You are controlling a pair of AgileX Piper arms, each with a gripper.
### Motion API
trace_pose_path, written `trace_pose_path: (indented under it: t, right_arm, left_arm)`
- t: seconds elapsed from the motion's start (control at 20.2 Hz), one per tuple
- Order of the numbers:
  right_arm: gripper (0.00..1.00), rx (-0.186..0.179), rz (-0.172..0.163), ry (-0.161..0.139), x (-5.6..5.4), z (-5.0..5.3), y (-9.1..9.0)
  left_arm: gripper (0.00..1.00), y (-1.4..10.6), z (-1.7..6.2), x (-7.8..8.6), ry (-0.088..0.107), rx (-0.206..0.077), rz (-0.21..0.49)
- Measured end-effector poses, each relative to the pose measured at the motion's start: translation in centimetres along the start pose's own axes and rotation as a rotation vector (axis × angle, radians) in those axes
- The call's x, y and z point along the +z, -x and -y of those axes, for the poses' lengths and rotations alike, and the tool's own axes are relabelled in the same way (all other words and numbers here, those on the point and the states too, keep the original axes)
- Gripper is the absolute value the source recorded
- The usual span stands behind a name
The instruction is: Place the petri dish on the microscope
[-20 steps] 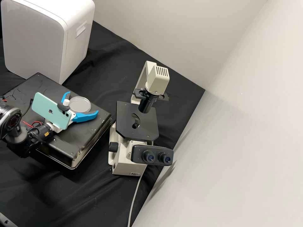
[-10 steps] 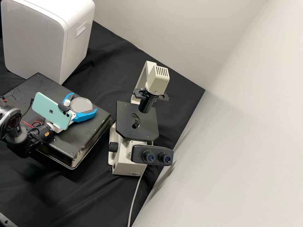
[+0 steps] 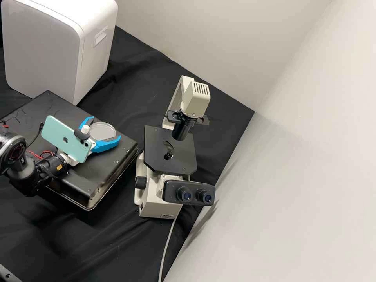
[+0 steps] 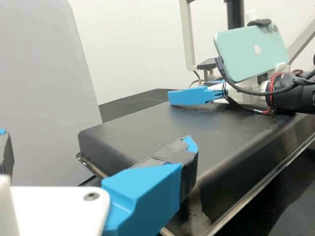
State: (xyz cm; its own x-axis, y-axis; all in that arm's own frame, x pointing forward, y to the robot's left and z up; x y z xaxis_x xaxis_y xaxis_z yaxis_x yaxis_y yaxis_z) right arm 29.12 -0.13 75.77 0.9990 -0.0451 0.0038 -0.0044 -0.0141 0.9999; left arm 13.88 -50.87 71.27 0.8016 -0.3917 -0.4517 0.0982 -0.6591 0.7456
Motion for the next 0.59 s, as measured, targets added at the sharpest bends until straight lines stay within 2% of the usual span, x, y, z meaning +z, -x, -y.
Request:
trace_pose_path:
  t: [0.3,0.49,0.59]
  right_arm:
    - [0.0,0.0,0.008,-0.023,0.1,-0.1,0.4]
    - [0.0,0.018,0.018,-0.032,0.1,-1.2,1.2]
    - [0.0,0.02,0.039,-0.036,0.2,-1.9,1.9]
  left_arm:
    - [1.0,0.0,0.0,0.0,0.0,0.0,0.0]
    - [1.0,0.0,0.0,0.0,-0.001,0.0,-0.001]
    - [1.0,0.0,-0.01,-0.1,0.0,0.001,-0.005]
